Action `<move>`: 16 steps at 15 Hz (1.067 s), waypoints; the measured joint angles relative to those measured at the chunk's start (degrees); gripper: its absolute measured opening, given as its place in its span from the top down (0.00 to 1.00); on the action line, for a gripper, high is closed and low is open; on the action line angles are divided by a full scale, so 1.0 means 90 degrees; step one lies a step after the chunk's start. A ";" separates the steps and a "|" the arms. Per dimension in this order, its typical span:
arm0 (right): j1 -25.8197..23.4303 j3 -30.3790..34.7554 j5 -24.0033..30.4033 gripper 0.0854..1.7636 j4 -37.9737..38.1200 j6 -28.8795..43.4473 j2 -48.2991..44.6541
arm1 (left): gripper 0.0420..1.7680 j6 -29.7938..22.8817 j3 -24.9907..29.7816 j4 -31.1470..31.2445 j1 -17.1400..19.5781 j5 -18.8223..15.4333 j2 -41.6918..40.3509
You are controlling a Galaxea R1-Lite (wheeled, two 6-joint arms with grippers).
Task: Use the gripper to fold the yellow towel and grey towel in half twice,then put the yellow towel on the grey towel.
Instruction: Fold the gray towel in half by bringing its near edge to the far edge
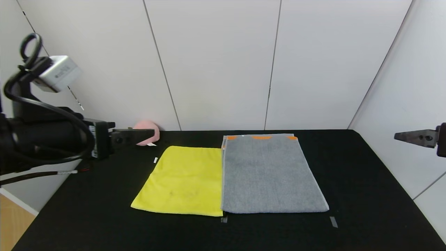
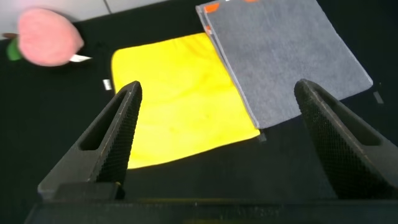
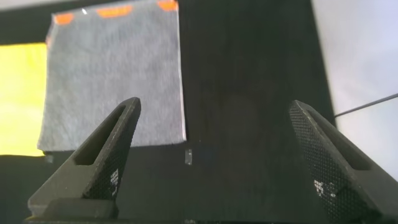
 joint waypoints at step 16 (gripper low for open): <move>0.0026 -0.0157 0.1051 0.03 -0.0056 0.0390 0.2392 | 0.03 -0.1092 0.0062 -0.1048 -0.1281 0.0129 0.3218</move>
